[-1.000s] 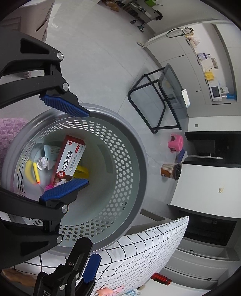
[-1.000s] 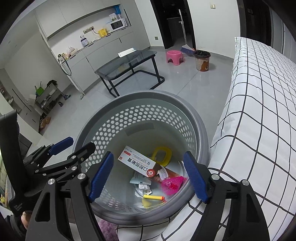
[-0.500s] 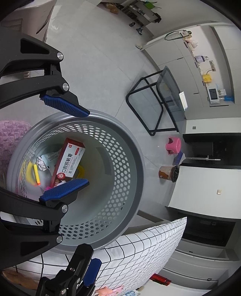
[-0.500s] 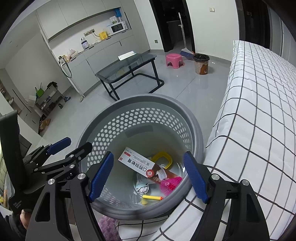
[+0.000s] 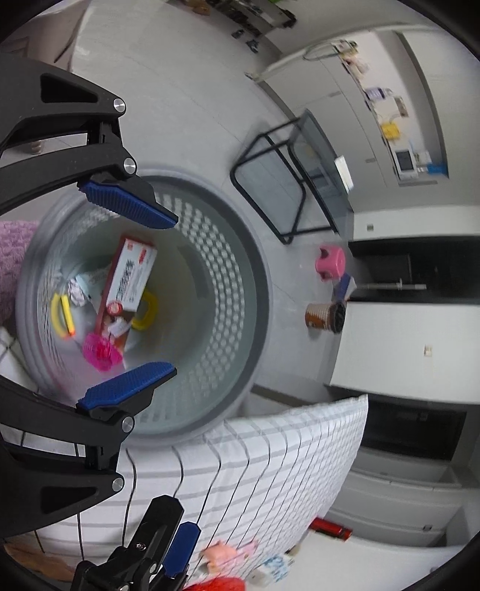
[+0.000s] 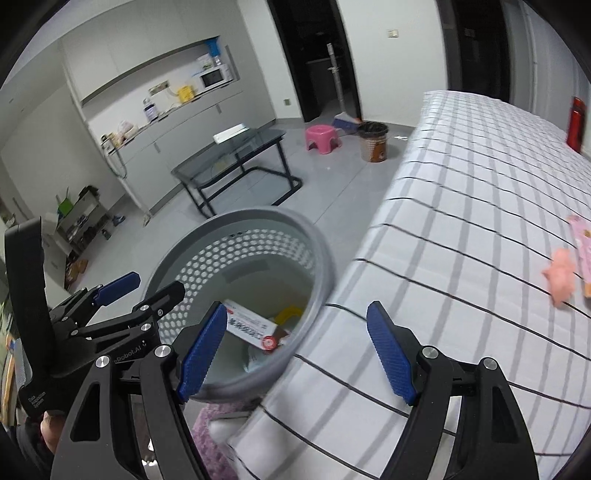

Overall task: Collect trash
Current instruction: 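Move both tools back over the bed toward the red bag and wrapper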

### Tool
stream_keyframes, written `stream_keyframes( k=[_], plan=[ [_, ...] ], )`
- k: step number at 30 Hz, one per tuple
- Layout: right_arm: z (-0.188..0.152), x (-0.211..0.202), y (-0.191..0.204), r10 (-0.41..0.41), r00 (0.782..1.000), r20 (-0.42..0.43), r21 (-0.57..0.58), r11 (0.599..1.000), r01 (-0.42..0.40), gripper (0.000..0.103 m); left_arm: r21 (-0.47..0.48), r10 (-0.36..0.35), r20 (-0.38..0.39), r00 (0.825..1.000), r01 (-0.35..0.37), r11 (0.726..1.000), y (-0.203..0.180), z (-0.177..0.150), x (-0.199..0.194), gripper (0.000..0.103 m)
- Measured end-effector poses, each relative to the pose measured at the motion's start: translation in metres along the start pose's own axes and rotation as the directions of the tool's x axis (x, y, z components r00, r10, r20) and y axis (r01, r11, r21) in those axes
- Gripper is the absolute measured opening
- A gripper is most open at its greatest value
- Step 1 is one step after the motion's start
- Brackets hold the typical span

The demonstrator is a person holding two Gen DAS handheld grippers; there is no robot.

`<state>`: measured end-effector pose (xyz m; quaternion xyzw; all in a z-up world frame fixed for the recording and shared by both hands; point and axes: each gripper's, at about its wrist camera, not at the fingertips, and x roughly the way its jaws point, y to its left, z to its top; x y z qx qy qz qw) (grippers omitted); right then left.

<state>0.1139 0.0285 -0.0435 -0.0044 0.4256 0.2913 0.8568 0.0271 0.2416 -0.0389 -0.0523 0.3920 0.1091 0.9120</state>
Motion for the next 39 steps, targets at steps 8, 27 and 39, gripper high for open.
stream_keyframes(
  k=[8,27,39],
  plan=[
    [-0.023,-0.038,-0.053,-0.119,0.992,0.033,0.077,0.990,0.117,0.075,0.088,-0.105,0.020,0.994,0.102,0.991,-0.066,0.006,-0.009,0.084],
    [-0.089,-0.165,-0.238,-0.453,0.889,0.064,0.384,0.834,0.397,0.075,0.233,-0.261,0.001,0.965,0.253,0.939,-0.219,0.016,-0.018,0.092],
    [-0.073,-0.173,-0.313,-0.482,0.875,0.049,0.428,0.801,0.418,0.075,0.250,-0.261,-0.013,0.965,0.255,0.934,-0.276,0.029,0.001,0.092]
  ],
)
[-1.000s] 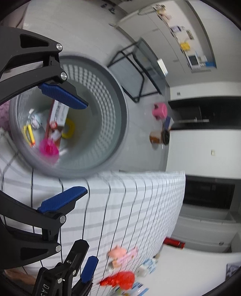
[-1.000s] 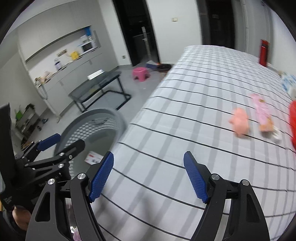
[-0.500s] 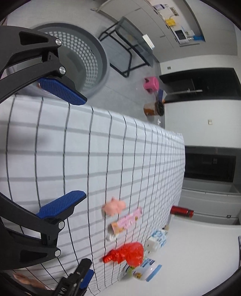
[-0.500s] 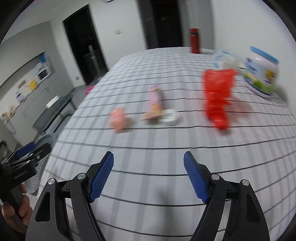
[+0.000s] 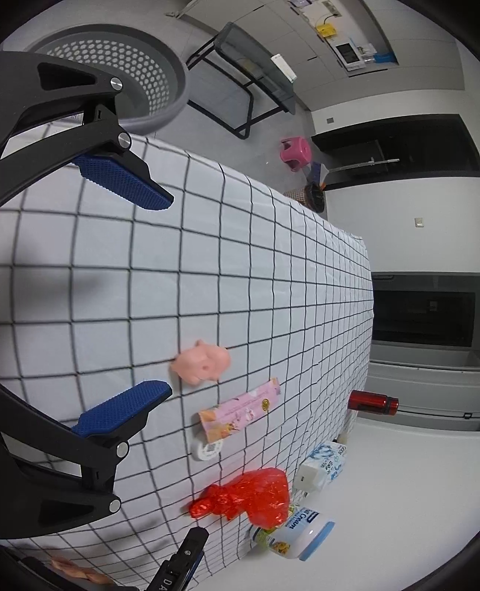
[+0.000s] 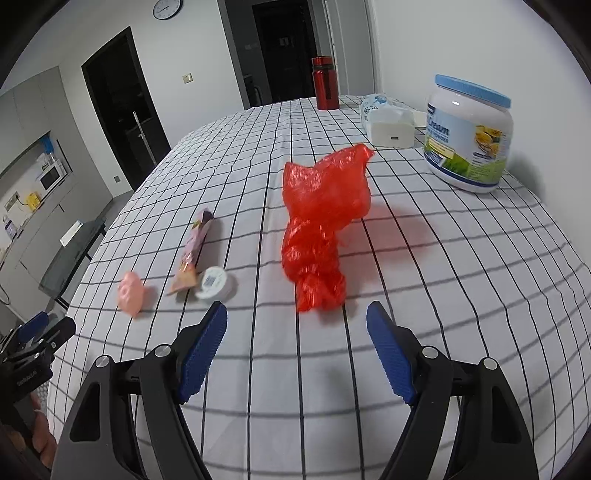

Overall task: Collect trash
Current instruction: 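Move both tools back over the bed toward the red bag and wrapper, then grasp the red plastic bag with the right tool while the left tool grasps the pink wrapper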

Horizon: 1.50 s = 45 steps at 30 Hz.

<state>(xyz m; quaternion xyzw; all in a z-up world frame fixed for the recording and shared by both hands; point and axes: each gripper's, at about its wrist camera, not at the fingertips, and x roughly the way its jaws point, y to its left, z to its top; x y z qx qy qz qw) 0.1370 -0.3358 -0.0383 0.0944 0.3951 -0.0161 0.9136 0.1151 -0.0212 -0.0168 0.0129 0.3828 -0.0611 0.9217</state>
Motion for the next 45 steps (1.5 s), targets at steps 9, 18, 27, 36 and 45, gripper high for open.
stream_keyframes(
  k=[9,18,27,36,45],
  plan=[
    [0.029,0.038,-0.008,-0.005,0.999,-0.037,-0.003,1.000,0.005,0.075,-0.001,-0.003,-0.022,1.000,0.003,1.000,-0.021,0.011,0.021,0.092],
    [0.037,0.077,-0.012,-0.039,0.995,-0.089,0.005,0.999,0.039,0.074,0.014,-0.018,-0.014,1.000,0.018,1.000,-0.037,0.019,0.028,0.092],
    [0.037,0.087,-0.010,-0.040,0.994,-0.101,-0.016,0.999,0.039,0.045,0.046,-0.039,-0.014,0.999,0.040,0.998,-0.055,0.023,0.034,0.092],
    [0.036,0.071,-0.019,-0.002,0.999,-0.053,-0.004,1.000,0.002,0.042,0.040,-0.046,-0.028,0.999,0.047,0.998,-0.066,0.031,0.044,0.092],
    [0.035,0.052,-0.036,0.061,0.998,-0.003,0.048,0.997,-0.061,0.042,0.050,-0.043,-0.045,0.998,0.046,0.998,-0.093,0.048,0.066,0.092]
  ],
)
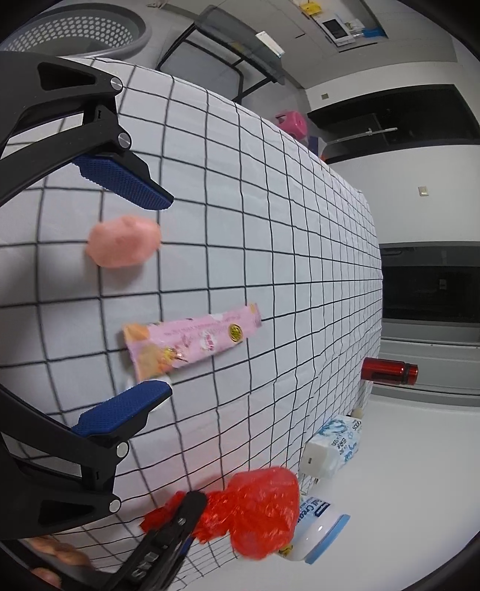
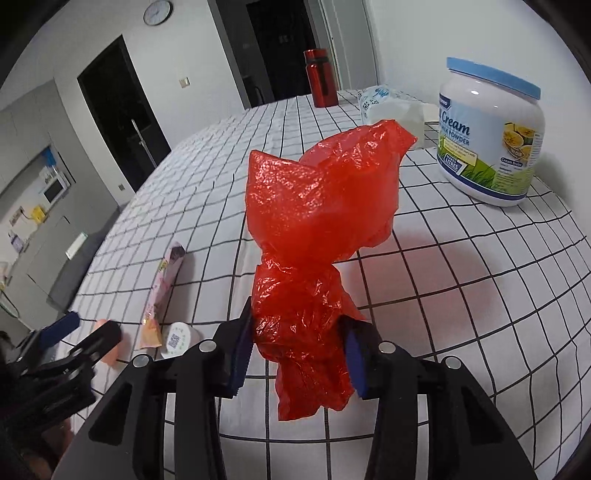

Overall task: Collect trash
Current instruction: 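Grasp the red plastic bag with the right tool while the left tool grasps the pink wrapper, then carry the red bag and pink wrapper over the basket and open both tools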

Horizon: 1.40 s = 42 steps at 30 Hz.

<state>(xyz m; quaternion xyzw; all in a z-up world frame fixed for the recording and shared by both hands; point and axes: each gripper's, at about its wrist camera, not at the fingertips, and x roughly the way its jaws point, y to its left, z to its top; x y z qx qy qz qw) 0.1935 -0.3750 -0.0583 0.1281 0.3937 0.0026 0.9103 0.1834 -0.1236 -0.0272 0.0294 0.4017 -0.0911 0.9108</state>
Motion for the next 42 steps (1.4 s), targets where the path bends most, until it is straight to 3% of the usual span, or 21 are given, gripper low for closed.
stream_keyframes(
  k=[14,23,27,30,42],
  plan=[
    [0.004,-0.003,-0.011,0.051,0.999,-0.006,0.043,0.998,-0.051,0.042,0.017,0.010,-0.083,0.996,-0.009,1.000,-0.020,0.024,0.060,0.091],
    [0.005,-0.005,-0.010,0.064,0.998,0.000,0.038,0.997,-0.064,0.042,0.024,-0.005,-0.116,0.993,0.008,1.000,-0.024,0.023,0.074,0.060],
    [0.004,-0.006,-0.010,0.066,0.998,0.000,0.038,0.997,-0.066,0.042,0.035,-0.025,-0.114,0.993,0.029,0.999,-0.027,0.024,0.072,0.027],
    [0.003,-0.006,-0.010,0.069,0.998,0.001,0.036,0.997,-0.069,0.042,0.027,-0.049,-0.122,0.991,0.053,0.998,-0.026,0.023,0.070,0.014],
    [0.002,-0.003,-0.002,0.068,0.998,-0.005,0.026,0.997,-0.067,0.042,0.038,-0.052,-0.051,0.997,0.054,0.998,-0.010,0.007,0.022,0.014]
  ],
)
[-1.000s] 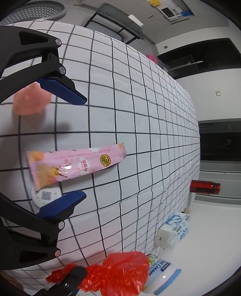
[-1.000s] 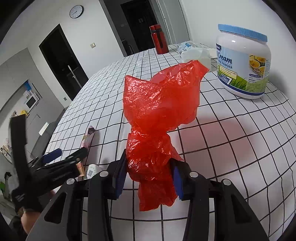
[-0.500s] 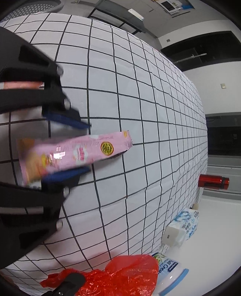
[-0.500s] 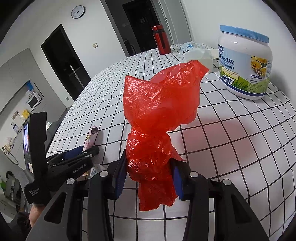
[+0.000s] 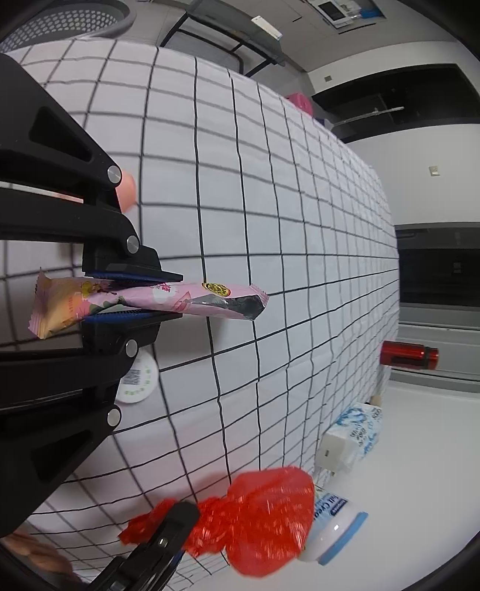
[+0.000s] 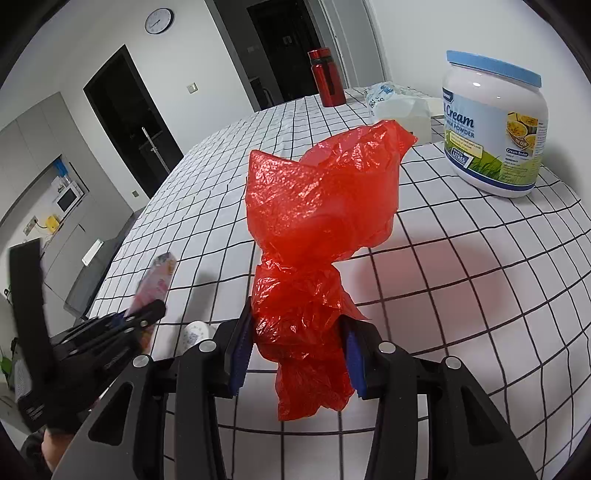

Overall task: Collect trash
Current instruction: 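Carry the red bag and pink wrapper over the basket and open both tools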

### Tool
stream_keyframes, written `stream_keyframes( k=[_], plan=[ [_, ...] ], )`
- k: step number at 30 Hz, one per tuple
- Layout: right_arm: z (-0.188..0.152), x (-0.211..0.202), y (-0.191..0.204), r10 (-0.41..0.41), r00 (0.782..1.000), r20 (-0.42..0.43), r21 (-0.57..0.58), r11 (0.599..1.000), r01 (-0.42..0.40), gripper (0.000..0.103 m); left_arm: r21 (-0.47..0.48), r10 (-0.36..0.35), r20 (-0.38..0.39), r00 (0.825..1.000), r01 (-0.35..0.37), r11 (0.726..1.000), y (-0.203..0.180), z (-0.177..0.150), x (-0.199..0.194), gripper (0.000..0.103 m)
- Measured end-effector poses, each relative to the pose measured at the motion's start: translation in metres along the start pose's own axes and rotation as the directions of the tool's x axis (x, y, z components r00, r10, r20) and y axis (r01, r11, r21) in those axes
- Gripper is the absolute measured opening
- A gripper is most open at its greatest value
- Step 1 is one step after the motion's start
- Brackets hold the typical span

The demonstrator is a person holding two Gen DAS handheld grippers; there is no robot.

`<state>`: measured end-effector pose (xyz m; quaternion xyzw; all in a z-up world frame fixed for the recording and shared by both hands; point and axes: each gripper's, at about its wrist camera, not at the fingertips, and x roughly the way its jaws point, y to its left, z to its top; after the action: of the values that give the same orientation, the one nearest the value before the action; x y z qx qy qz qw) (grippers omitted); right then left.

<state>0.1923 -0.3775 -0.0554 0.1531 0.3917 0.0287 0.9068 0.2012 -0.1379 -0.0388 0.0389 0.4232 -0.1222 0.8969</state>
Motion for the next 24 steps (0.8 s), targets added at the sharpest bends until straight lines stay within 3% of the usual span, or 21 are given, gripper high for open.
stream_keyframes(
  k=[9,24],
  plan=[
    [-0.016,-0.007,0.039,-0.007,1.000,-0.002,-0.073,0.997,0.007,0.042,-0.002,0.037,0.087,0.996,-0.037,0.999,0.034,-0.016,-0.057,0.014],
    [-0.072,-0.020,0.158,0.131,0.990,-0.053,-0.157,0.978,-0.138,0.042,-0.069,0.130,0.130,0.983,-0.122,0.990,0.132,-0.074,-0.125,0.014]
  ],
)
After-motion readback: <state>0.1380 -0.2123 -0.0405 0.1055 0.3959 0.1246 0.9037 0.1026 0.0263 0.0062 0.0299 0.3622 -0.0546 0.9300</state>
